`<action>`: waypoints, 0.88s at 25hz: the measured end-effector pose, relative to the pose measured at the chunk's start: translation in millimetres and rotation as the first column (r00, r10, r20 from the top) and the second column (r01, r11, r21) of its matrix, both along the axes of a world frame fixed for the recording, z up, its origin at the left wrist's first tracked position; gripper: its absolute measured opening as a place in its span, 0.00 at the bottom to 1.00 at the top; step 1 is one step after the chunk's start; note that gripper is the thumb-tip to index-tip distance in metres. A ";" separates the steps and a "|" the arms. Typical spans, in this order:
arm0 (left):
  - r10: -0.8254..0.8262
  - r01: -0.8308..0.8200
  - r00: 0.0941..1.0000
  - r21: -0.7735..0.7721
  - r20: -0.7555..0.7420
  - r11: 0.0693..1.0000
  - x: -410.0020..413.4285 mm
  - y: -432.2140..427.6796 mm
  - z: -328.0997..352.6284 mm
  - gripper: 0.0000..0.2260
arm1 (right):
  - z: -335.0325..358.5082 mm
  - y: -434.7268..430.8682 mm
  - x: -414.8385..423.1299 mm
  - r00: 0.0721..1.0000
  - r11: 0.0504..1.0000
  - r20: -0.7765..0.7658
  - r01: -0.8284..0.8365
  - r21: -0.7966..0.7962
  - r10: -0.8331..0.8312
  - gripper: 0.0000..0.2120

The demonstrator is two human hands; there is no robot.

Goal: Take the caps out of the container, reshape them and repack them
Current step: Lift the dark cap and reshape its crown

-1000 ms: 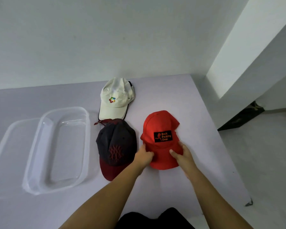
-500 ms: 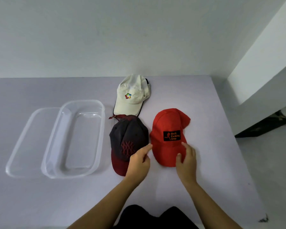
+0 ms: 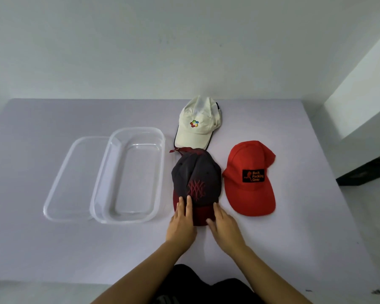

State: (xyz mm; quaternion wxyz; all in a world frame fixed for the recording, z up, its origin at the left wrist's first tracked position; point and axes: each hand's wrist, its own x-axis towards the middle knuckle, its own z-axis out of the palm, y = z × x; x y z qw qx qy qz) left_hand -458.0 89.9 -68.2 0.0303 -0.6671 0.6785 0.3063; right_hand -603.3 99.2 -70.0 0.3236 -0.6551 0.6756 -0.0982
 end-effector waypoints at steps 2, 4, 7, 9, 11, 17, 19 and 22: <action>-0.054 0.058 0.995 -0.039 0.081 0.998 0.7 1.6 3.5 0.35 | 5.4 1.5 -0.7 0.998 0.999 -0.058 0.003 -0.053 -0.006 0.29; -0.162 0.173 0.975 -0.064 0.154 0.983 3.9 5.9 8.6 0.31 | 12.2 3.1 -1.1 0.997 1.000 -0.075 -0.030 -0.001 0.030 0.35; -0.249 0.275 0.953 -0.146 0.174 0.950 8.1 9.3 12.5 0.31 | 16.0 8.6 -2.7 0.997 1.000 -0.081 0.005 0.022 -0.003 0.40; -0.243 0.273 0.961 -0.302 0.135 0.913 8.0 7.1 23.3 0.32 | 16.7 8.3 -3.8 0.994 0.994 0.002 0.110 -0.016 -0.110 0.40; -0.245 0.255 0.967 -0.317 0.072 0.914 8.8 3.5 36.4 0.28 | 17.7 0.1 -3.9 0.982 0.981 0.074 0.176 -0.075 -0.171 0.36; -0.215 0.138 0.972 -0.512 -0.093 0.848 9.4 -17.6 64.6 0.23 | 42.8 -17.3 6.0 0.979 0.916 -0.076 0.147 -0.373 -0.188 0.32; -0.231 0.125 0.968 -0.599 -0.103 0.791 10.4 -25.0 76.0 0.22 | 53.8 -17.1 3.2 0.980 0.858 -0.065 0.131 -0.497 -0.187 0.31; -0.249 0.081 0.963 -0.769 -0.104 0.634 18.7 -29.0 99.2 0.19 | 84.6 -18.7 -1.6 0.984 0.770 0.048 0.167 -0.616 -0.174 0.27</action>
